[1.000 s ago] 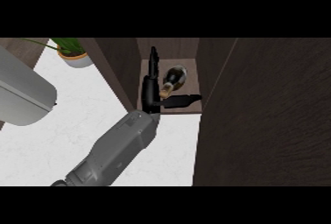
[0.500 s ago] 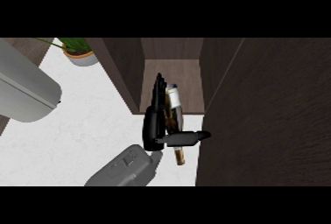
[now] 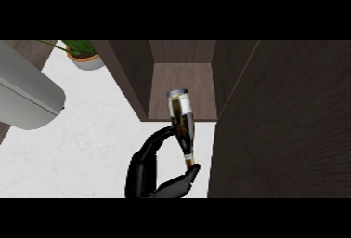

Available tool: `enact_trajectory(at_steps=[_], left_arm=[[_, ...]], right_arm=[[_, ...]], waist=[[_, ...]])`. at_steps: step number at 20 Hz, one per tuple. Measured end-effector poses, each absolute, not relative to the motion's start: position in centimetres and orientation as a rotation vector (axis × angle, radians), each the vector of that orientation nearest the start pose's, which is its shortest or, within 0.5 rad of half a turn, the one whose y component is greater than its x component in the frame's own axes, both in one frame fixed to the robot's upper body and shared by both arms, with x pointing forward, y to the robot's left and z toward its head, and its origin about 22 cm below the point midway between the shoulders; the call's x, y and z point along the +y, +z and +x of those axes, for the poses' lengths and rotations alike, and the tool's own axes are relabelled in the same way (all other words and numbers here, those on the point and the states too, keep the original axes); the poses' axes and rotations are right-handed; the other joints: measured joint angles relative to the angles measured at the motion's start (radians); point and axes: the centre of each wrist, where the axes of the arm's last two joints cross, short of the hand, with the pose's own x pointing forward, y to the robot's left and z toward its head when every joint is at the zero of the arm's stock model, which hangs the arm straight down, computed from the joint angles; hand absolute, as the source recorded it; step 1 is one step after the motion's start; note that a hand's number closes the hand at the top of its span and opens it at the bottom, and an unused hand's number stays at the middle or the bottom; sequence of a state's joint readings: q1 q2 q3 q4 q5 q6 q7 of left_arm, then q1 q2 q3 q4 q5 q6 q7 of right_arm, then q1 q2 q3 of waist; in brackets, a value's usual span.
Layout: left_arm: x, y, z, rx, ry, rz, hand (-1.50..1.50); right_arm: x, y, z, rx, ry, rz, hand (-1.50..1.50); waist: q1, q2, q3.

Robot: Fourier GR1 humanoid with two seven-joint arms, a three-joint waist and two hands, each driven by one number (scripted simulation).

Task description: Pick up the wine, place it into the cabinet and close the cabinet

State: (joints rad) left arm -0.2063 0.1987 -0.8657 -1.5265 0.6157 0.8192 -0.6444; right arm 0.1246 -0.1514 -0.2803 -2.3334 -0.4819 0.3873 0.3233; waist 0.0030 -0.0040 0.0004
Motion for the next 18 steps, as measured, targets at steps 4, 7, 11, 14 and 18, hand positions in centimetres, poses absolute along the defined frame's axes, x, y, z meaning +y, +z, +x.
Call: enact_trajectory(at_steps=[4,7,11,14,18], left_arm=[[10.8,0.1,17.0,-1.884,0.123,-0.156,1.50],[12.4,0.2,15.9,-1.875,0.086,-0.158,1.50],[15.3,0.7,14.7,-1.873,0.048,-0.140,1.50],[17.5,1.1,14.3,-1.876,0.025,-0.126,1.50],[20.8,2.0,13.9,-1.882,0.011,-0.114,1.50]], right_arm=[[-30.0,16.2,15.2,-1.933,0.302,0.225,1.50],[-30.5,16.1,15.1,-1.899,0.416,0.224,1.50],[-30.7,16.3,14.7,-1.856,0.586,0.270,1.50],[-30.1,15.6,14.5,-1.799,0.658,0.361,1.50],[-28.8,14.6,14.3,-1.709,0.727,0.497,1.50]], waist=[[0.000,0.000,0.000],[-0.001,0.001,0.000],[0.000,0.000,0.000],[0.000,0.000,0.000],[0.005,0.000,-0.001]])
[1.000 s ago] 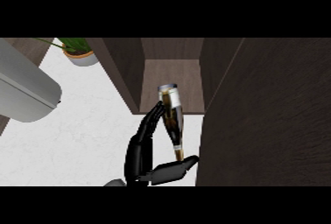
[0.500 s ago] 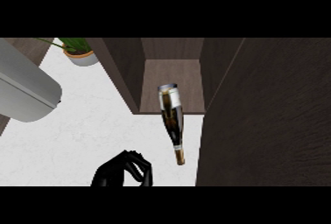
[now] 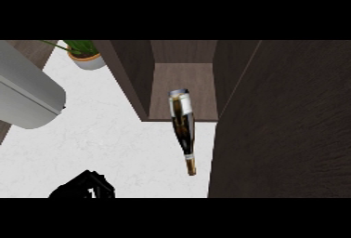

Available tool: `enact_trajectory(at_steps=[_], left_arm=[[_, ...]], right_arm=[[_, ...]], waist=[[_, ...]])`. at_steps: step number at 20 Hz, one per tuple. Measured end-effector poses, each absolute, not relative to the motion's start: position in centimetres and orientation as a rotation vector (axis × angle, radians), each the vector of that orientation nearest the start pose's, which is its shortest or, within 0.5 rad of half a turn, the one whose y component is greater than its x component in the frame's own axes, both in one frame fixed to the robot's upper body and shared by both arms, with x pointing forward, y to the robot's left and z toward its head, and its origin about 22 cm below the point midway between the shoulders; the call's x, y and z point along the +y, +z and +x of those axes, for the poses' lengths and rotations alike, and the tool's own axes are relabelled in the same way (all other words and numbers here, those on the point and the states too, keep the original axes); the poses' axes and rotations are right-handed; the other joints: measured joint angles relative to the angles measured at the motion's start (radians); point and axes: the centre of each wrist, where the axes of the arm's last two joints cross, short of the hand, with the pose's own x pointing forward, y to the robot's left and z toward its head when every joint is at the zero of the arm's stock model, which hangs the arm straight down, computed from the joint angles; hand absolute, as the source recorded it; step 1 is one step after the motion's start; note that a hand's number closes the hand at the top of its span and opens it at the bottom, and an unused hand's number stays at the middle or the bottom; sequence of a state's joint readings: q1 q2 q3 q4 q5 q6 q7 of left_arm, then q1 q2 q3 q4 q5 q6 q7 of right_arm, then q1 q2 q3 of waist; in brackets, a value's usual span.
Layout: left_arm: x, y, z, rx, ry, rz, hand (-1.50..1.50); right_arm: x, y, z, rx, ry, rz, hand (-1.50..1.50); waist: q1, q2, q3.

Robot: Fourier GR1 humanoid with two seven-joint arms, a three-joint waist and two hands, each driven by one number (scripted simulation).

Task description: Pick up the wine, place it into the cabinet and close the cabinet

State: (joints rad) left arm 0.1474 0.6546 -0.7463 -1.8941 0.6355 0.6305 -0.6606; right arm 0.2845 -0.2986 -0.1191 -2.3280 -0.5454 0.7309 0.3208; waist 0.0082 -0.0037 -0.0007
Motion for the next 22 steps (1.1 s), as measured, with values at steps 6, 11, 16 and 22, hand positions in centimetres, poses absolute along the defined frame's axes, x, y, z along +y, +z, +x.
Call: enact_trajectory(at_steps=[6,11,16,22], left_arm=[[25.5,3.1,14.0,-1.898,0.032,-0.074,1.50],[28.4,3.7,13.5,-1.903,0.046,-0.052,1.50],[30.5,3.9,13.2,-1.902,0.060,-0.037,1.50],[33.1,4.4,12.9,-1.893,0.056,-0.035,1.50]], right_arm=[[-25.6,13.0,13.7,-1.620,0.755,0.722,1.50],[-22.3,12.8,13.7,-1.612,0.827,0.909,1.50],[-18.9,13.3,13.8,-1.597,0.907,1.006,1.50],[-15.7,14.8,13.5,-1.632,0.983,0.916,1.50]], waist=[[-0.001,-0.001,-0.001],[0.002,-0.005,-0.002],[-0.003,-0.012,-0.004],[-0.007,-0.020,-0.005]])
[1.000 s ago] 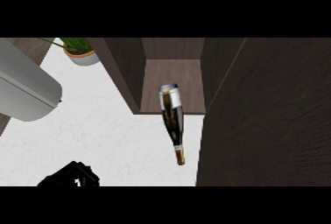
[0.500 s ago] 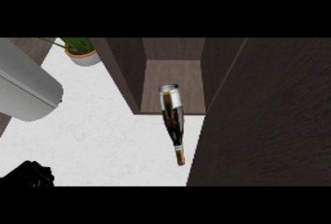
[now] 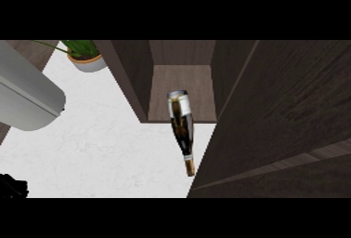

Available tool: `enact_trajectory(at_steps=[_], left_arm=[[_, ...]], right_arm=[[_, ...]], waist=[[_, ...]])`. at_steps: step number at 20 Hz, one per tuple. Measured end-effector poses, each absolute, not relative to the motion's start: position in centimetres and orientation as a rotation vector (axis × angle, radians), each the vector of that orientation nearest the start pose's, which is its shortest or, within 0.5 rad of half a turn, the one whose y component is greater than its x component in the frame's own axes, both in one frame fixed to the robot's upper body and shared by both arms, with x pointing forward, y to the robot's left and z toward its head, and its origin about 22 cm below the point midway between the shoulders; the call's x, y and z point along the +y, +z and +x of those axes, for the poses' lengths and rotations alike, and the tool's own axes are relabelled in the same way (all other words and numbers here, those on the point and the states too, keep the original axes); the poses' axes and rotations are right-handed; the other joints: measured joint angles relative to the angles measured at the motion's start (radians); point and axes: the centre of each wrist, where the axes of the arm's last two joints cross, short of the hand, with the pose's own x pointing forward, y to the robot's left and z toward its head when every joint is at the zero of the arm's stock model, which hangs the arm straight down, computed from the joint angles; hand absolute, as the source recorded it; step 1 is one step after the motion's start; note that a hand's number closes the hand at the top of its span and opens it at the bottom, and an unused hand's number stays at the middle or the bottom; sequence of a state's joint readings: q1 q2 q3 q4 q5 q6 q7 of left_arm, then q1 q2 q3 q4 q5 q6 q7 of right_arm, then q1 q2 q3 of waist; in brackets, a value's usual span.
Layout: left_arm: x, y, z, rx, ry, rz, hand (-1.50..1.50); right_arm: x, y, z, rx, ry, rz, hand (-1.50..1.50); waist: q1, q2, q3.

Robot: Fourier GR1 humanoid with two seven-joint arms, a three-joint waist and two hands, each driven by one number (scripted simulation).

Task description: Pick up the wine, place it into the cabinet and close the cabinet

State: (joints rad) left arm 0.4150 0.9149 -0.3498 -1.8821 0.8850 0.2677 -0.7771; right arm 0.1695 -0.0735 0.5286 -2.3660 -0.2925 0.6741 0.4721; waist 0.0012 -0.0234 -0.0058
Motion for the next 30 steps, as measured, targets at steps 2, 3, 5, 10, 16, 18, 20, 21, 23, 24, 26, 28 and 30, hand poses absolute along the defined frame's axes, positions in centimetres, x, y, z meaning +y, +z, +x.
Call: enact_trajectory(at_steps=[2,3,5,10,16,18,20,21,23,24,26,28,30], left_arm=[[33.7,4.3,12.7,-1.887,0.054,-0.041,1.50],[33.9,4.3,12.6,-1.885,0.054,-0.047,1.50],[34.4,4.5,12.6,-1.883,0.050,-0.050,1.50],[35.3,5.1,12.6,-1.888,0.043,-0.065,1.50],[36.2,5.6,12.8,-1.891,0.033,-0.082,1.50],[36.3,5.7,12.9,-1.891,0.032,-0.091,1.50],[36.6,5.9,13.0,-1.887,0.021,-0.097,1.50],[36.6,5.9,13.0,-1.887,0.019,-0.103,1.50],[36.8,5.9,13.0,-1.885,0.014,-0.111,1.50],[36.7,5.9,13.1,-1.887,0.014,-0.116,1.50],[36.8,5.9,13.1,-1.886,0.013,-0.127,1.50],[37.0,6.0,13.2,-1.887,0.005,-0.132,1.50],[37.0,6.1,13.3,-1.890,0.000,-0.143,1.50]], right_arm=[[-15.2,15.6,13.5,-1.669,1.008,0.853,1.50],[-15.0,15.9,13.5,-1.683,1.018,0.827,1.50],[-14.4,16.3,13.6,-1.703,1.029,0.799,1.50],[-13.6,16.7,13.7,-1.710,1.066,0.766,1.50],[-13.3,16.8,13.9,-1.722,1.111,0.765,1.50],[-13.3,16.7,14.0,-1.718,1.108,0.783,1.50],[-13.2,16.6,14.2,-1.716,1.107,0.801,1.50],[-13.1,16.6,14.2,-1.716,1.109,0.806,1.50],[-13.0,16.5,14.3,-1.713,1.115,0.818,1.50],[-13.0,16.5,14.4,-1.710,1.113,0.825,1.50],[-13.0,16.3,14.5,-1.705,1.103,0.842,1.50],[-13.0,16.2,14.6,-1.701,1.093,0.860,1.50],[-13.0,16.1,14.7,-1.700,1.083,0.876,1.50]], waist=[[0.003,0.000,-0.001],[0.005,0.000,-0.001],[0.010,0.000,-0.001],[0.028,0.002,-0.002],[0.044,0.006,-0.004],[0.049,0.009,-0.004],[0.056,0.011,-0.005],[0.058,0.012,-0.005],[0.062,0.014,-0.006],[0.065,0.016,-0.007],[0.075,0.019,-0.007],[0.083,0.023,-0.008],[0.089,0.026,-0.008]])
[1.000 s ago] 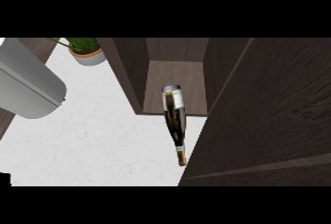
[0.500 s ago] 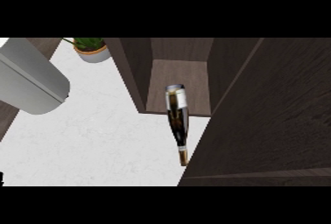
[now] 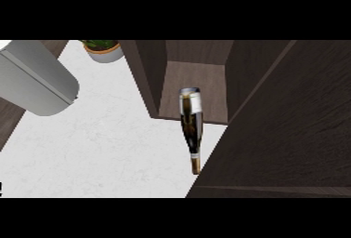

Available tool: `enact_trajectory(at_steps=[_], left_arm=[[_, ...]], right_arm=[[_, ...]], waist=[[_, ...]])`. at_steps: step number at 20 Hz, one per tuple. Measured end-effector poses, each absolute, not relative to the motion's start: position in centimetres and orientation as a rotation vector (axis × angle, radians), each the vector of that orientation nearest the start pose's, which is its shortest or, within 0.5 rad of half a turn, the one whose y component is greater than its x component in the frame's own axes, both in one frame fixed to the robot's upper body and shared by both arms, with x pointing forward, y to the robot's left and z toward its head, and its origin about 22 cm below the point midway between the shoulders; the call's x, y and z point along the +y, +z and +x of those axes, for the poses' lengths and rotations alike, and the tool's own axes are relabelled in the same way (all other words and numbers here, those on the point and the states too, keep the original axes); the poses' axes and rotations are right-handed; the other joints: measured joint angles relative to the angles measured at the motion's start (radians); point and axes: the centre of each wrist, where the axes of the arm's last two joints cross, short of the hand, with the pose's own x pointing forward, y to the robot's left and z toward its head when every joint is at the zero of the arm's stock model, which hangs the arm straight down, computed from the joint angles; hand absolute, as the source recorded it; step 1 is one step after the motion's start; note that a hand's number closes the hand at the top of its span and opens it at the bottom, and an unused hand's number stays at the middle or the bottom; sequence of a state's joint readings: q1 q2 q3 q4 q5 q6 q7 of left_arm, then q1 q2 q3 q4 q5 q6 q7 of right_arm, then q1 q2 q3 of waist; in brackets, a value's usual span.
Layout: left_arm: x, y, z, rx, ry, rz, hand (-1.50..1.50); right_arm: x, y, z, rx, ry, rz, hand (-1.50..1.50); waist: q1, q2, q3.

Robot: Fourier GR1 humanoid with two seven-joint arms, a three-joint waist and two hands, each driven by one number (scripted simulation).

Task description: Pick up the wine, place it into the cabinet and close the cabinet

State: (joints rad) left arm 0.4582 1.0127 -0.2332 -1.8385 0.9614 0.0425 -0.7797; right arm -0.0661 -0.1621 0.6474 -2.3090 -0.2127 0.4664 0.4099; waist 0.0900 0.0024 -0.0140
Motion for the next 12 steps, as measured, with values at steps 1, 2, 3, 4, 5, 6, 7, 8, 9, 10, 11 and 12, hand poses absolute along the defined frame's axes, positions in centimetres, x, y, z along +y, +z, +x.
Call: enact_trajectory(at_steps=[1,2,3,4,5,6,7,8,9,10,11,12], left_arm=[[37.0,6.2,13.3,-1.891,-0.002,-0.147,1.50],[37.0,6.1,13.3,-1.890,-0.003,-0.151,1.50],[37.0,6.2,13.3,-1.889,-0.003,-0.156,1.50],[37.0,6.2,13.3,-1.891,-0.005,-0.159,1.50],[37.0,6.1,13.3,-1.890,-0.004,-0.162,1.50],[37.0,6.1,13.3,-1.890,-0.007,-0.165,1.50],[37.0,6.1,13.3,-1.890,-0.007,-0.168,1.50],[37.0,6.1,13.3,-1.889,-0.009,-0.171,1.50],[37.0,6.0,13.3,-1.887,-0.009,-0.174,1.50],[36.9,6.1,13.4,-1.889,-0.012,-0.177,1.50],[36.9,6.1,13.4,-1.892,-0.013,-0.183,1.50],[36.9,6.2,13.5,-1.894,-0.016,-0.189,1.50]], right_arm=[[-13.0,16.1,14.7,-1.700,1.080,0.879,1.50],[-12.9,16.1,14.8,-1.703,1.083,0.879,1.50],[-12.9,16.1,14.8,-1.708,1.085,0.879,1.50],[-13.0,16.1,14.9,-1.710,1.088,0.878,1.50],[-13.0,16.2,14.9,-1.715,1.092,0.876,1.50],[-13.0,16.2,15.0,-1.718,1.093,0.873,1.50],[-13.0,16.2,15.1,-1.722,1.098,0.869,1.50],[-13.1,16.3,15.2,-1.728,1.096,0.864,1.50],[-13.1,16.2,15.4,-1.728,1.091,0.856,1.50],[-13.1,16.2,15.7,-1.728,1.087,0.849,1.50],[-13.2,16.2,15.9,-1.733,1.084,0.838,1.50],[-13.2,16.3,16.3,-1.739,1.080,0.829,1.50]], waist=[[0.003,0.001,0.000],[0.006,0.002,0.000],[0.008,0.003,0.000],[0.012,0.004,-0.001],[0.016,0.005,-0.001],[0.018,0.007,-0.002],[0.021,0.009,-0.003],[0.023,0.011,-0.003],[0.025,0.013,-0.003],[0.029,0.015,-0.003],[0.033,0.017,-0.003],[0.037,0.019,-0.004]])
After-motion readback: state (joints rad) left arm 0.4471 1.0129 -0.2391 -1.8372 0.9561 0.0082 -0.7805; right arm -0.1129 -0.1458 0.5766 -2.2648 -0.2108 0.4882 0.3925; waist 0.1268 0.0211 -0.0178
